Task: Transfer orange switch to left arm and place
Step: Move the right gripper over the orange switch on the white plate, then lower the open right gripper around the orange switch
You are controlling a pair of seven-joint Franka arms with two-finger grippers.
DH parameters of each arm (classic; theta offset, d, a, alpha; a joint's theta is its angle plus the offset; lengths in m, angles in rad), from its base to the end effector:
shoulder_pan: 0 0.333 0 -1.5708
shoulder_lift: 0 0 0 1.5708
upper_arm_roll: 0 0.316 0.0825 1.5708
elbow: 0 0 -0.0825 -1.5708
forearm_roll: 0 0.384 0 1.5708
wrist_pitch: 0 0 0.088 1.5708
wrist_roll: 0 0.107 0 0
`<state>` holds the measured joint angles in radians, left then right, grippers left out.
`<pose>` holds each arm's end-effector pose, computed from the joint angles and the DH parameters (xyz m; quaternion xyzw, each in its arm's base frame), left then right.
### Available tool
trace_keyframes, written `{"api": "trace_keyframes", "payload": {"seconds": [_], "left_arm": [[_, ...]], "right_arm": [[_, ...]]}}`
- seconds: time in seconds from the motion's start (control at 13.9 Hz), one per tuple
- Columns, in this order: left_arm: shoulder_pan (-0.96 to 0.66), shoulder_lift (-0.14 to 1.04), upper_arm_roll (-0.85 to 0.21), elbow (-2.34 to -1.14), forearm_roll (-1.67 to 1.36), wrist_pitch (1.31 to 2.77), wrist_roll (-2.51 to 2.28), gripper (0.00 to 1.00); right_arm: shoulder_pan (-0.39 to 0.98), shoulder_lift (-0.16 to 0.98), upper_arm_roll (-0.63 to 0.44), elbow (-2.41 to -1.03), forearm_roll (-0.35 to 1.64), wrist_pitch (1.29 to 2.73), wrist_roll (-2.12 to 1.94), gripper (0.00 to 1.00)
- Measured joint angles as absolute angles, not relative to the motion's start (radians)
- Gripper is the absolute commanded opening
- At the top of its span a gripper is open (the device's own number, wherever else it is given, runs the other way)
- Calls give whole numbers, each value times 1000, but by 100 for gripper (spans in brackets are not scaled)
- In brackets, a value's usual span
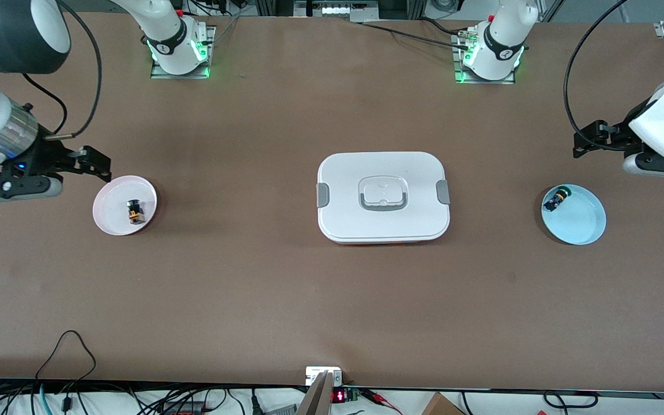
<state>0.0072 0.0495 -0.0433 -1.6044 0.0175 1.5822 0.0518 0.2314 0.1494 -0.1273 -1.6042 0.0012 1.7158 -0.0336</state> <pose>0.5674 -0.0181 0.5819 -0.9983 0.0443 0.0359 0.0074 0.6011 0.0676 0.5350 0.9974 0.0692 -0.0180 0.0095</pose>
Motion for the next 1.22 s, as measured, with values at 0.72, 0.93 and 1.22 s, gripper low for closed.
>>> {"api": "trace_keyframes", "payload": {"seconds": [0.72, 0.93, 1.22], "left_arm": [[8, 50, -43, -1604, 17, 1582, 52, 100], [8, 50, -43, -1604, 17, 1582, 52, 100], [9, 50, -43, -1604, 17, 1582, 52, 100]], "right_arm": [[322, 172, -121, -1646, 8, 1634, -160, 100], [321, 178, -125, -1657, 6, 1649, -245, 100], [304, 178, -136, -1700, 5, 1686, -359, 100]]}}
